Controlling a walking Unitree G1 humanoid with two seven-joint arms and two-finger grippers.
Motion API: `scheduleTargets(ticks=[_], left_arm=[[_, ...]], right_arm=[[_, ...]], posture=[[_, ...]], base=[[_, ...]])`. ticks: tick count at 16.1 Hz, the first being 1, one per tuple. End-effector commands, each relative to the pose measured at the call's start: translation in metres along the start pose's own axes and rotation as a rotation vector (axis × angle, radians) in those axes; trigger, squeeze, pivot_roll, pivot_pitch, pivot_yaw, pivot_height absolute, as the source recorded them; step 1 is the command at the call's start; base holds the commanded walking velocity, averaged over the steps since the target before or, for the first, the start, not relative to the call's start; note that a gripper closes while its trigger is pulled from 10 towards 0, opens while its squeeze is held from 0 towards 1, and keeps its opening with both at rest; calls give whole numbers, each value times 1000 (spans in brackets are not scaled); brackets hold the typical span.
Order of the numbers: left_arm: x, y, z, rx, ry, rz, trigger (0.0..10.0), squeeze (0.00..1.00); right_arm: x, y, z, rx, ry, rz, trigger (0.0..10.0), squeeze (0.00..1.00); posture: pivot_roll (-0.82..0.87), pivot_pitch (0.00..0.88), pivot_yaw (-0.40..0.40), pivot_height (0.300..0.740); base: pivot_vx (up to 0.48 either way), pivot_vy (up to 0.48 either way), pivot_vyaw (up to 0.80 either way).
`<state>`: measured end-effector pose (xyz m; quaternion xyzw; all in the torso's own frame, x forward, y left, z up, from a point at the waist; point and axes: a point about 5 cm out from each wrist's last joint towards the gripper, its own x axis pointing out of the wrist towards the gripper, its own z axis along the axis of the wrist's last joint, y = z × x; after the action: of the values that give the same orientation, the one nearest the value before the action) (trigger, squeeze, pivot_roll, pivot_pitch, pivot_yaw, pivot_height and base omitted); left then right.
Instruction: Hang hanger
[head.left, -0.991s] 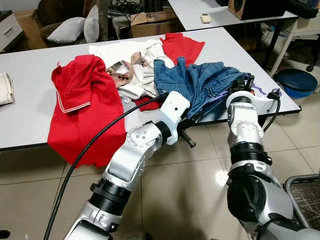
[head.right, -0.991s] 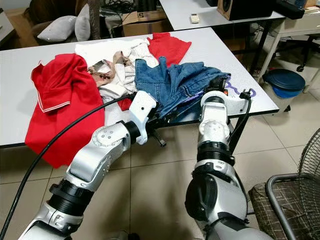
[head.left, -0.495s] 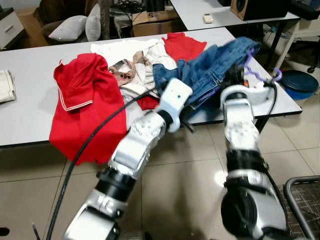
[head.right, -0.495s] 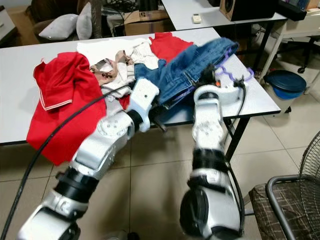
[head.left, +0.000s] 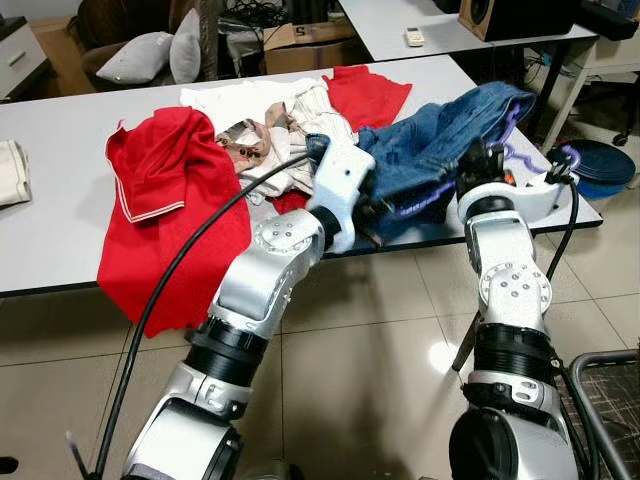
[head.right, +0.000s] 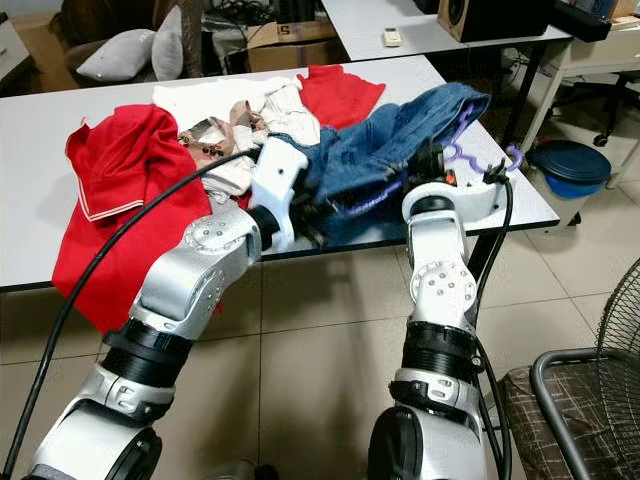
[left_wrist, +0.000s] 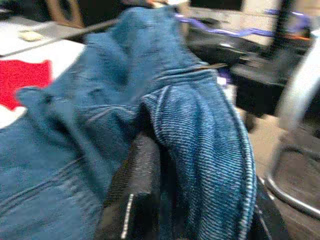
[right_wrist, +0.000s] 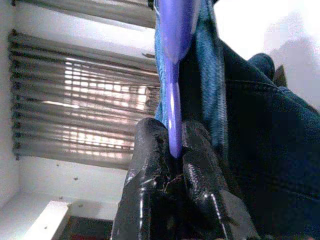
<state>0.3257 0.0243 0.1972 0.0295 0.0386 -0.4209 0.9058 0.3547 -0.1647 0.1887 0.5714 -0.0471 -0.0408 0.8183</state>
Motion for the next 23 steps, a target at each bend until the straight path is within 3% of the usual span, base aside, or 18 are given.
scheduleTargets(ticks=[1, 2, 4, 10, 12, 13, 14, 15, 17, 19, 20, 22, 23], left_arm=[[-3, -5, 1, 8, 26, -60, 10000, 1000], [-7, -11, -5, 12, 86, -131, 10000, 1000], [-13, -12, -11, 21, 128, -155, 10000, 1000], [-29, -5, 0, -21, 68, -216, 10000, 1000], [-36, -5, 5, -37, 38, -266, 10000, 1000], [-42, -3, 9, -53, 15, -275, 10000, 616], [-45, -2, 11, -58, 6, -282, 10000, 616], [-55, 4, 14, -60, -20, -278, 10000, 0], [-79, 25, 12, -92, -26, -168, 10000, 0], [-100, 38, 1, -89, 22, -66, 10000, 0], [-117, 43, -12, -74, 82, -6, 10000, 0], [-138, 31, -32, -52, 173, -1, 10000, 0], [-141, 25, -37, -52, 193, -10, 10000, 0]], right_arm=[[-1, 5, 0, 11, 4, 10, 10000, 0], [0, 5, 3, 15, 0, 6, 10000, 0], [2, 6, 7, 18, -6, 2, 10000, 0], [7, 5, 19, 51, -36, -11, 10000, 0], [8, 4, 24, 21, -41, -19, 10000, 0], [9, 4, 25, -7, -24, -26, 10000, 0], [9, 5, 26, -11, -13, -30, 10000, 0], [8, 9, 27, -80, 12, -14, 10000, 0], [-1, 24, 40, -209, 28, 39, 10000, 0], [-15, 40, 53, -296, 27, 117, 10000, 0], [-27, 57, 60, -349, 49, 212, 10000, 0], [-52, 87, 74, -434, 106, 397, 10000, 0], [-60, 96, 77, -450, 136, 457, 10000, 0]], posture=[[-32, 0, 103, 740], [-30, 0, 102, 740], [-28, 0, 102, 740], [-23, 0, 98, 740], [-24, 0, 97, 740], [-26, 0, 97, 740], [-26, 0, 97, 740], [-29, 0, 100, 740], [-28, 0, 99, 740], [-26, 0, 98, 740], [-26, 0, 97, 740], [-21, 0, 85, 740], [-19, 0, 79, 740]], base=[[0, 0, 0], [0, 0, 0], [0, 0, 0], [0, 0, 0], [0, 0, 0], [0, 0, 0], [0, 0, 0], [0, 0, 0], [0, 0, 400], [0, 0, 800], [0, 0, 800], [0, 0, 800], [0, 0, 800]])
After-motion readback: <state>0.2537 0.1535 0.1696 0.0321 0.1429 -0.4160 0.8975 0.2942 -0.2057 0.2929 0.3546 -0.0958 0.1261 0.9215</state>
